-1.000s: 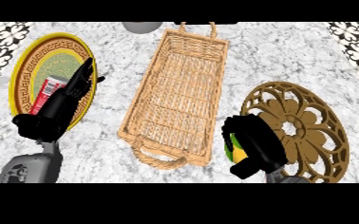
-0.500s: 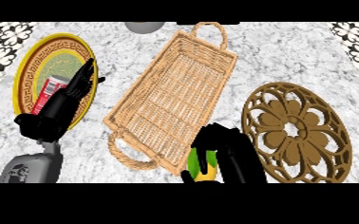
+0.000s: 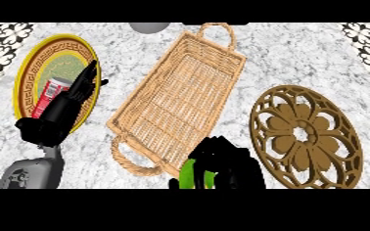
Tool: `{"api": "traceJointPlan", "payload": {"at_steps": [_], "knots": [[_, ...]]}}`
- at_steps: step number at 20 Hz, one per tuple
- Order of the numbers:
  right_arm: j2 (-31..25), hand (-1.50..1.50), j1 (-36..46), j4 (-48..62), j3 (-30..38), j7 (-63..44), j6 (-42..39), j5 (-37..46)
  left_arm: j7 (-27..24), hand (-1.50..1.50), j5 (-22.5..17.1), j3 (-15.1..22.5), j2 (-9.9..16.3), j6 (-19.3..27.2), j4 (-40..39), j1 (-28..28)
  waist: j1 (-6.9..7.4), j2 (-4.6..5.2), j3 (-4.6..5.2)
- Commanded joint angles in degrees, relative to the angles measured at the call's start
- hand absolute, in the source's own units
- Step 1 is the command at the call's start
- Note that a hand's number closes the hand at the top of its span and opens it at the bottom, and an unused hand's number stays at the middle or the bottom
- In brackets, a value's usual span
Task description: Pick the lemon from the placemat and place it in the basket
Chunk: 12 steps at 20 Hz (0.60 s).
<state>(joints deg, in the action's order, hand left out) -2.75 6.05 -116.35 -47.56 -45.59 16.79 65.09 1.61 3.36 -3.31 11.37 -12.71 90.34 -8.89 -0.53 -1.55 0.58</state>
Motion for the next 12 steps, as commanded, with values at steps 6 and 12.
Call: {"api": "traceJointPlan", "payload": {"at_steps": [6, 12], "knots": [[2.70, 1.50, 16.32, 3.01, -0.31, -24.86, 1.70, 9.83, 0.45, 0.00, -0.22, 1.07, -0.86, -0.40, 0.07, -1.15, 2.01, 1.04, -0.12], [2.72, 1.50, 28.74, 7.31, 7.26, -31.56, 1.83, 10.73, -0.73, 0.00, -0.10, 1.36, -1.03, -0.76, -1.34, -2.75, 3.16, 1.52, -0.15]]}}
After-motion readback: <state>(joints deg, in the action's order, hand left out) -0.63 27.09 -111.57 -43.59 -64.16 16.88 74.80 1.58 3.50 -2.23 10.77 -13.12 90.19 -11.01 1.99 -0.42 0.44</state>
